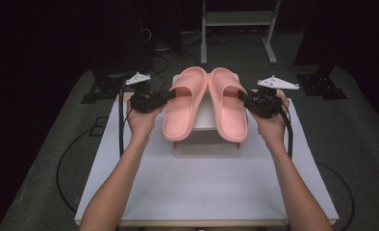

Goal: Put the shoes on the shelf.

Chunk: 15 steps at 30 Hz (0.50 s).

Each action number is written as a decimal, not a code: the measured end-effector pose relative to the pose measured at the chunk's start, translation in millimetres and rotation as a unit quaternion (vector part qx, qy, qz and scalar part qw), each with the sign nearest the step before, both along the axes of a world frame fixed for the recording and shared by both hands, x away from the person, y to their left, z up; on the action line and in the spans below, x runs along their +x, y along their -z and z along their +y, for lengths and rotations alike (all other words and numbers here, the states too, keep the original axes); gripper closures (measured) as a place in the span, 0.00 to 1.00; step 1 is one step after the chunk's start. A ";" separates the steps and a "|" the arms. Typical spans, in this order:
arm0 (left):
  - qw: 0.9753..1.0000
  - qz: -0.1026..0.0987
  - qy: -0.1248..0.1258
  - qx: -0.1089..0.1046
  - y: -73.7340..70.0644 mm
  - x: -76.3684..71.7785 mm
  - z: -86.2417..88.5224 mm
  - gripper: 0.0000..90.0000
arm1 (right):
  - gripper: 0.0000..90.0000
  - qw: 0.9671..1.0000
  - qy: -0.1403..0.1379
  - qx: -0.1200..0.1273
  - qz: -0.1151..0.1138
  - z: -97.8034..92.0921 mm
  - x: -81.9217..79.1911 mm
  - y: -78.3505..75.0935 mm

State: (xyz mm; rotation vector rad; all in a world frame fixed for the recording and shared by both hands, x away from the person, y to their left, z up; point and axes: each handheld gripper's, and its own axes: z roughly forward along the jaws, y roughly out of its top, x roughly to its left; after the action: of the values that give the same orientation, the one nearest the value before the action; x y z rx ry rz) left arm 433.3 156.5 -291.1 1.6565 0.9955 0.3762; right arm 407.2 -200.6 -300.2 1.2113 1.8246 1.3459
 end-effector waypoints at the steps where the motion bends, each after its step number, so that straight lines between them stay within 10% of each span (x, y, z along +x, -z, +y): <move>1: 1.000 0.001 0.000 0.002 -0.4 1.4 -0.8 0.75 | 0.79 1.000 0.002 -0.004 0.000 1.8 1.4 -0.5; 15: 1.000 0.010 -0.005 -0.006 -0.8 8.3 -6.7 0.73 | 0.78 1.000 0.015 -0.016 0.004 8.8 10.3 -2.1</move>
State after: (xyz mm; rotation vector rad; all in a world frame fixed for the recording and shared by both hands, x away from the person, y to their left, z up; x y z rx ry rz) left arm 441.5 149.8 -290.3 1.6467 1.0195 0.3604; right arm 417.5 -191.8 -298.1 1.2234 1.8193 1.2940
